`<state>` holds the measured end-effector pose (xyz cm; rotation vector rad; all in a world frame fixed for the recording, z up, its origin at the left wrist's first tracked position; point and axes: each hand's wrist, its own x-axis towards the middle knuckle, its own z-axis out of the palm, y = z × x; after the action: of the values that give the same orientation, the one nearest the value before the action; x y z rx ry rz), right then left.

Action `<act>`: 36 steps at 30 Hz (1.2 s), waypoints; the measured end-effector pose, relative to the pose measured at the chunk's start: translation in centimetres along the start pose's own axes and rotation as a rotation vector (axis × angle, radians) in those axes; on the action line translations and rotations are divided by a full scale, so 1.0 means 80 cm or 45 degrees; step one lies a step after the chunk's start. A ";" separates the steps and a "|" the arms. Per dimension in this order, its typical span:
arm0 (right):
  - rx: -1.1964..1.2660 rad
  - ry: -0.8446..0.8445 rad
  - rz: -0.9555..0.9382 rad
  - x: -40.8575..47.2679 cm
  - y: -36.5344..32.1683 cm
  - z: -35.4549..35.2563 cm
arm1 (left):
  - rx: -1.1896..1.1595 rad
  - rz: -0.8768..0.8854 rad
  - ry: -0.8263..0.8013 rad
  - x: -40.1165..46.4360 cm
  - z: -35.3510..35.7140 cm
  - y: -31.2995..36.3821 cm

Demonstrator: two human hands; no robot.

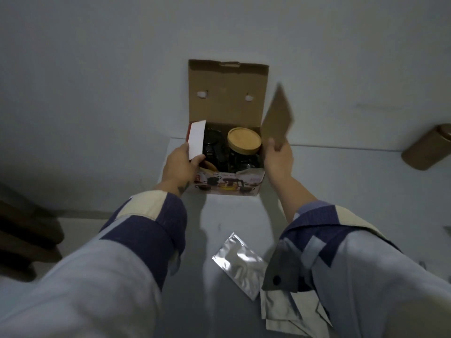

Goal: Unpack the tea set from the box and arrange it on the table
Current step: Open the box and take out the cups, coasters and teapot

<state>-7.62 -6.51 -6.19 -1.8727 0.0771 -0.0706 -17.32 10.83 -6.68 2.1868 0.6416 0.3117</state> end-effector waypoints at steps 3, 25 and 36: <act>0.594 0.202 0.506 0.012 0.016 -0.001 | -0.196 -0.061 0.164 -0.005 0.006 -0.001; -0.369 -0.369 0.353 0.038 0.043 0.009 | 0.526 -0.259 0.028 -0.003 0.039 0.008; -1.434 -0.630 -0.345 0.077 -0.032 0.051 | 0.479 -0.249 0.067 -0.001 0.046 0.003</act>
<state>-1.04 -2.41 -4.90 -2.9495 -0.5941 0.3161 -15.79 8.27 -8.79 2.4502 1.0029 0.1538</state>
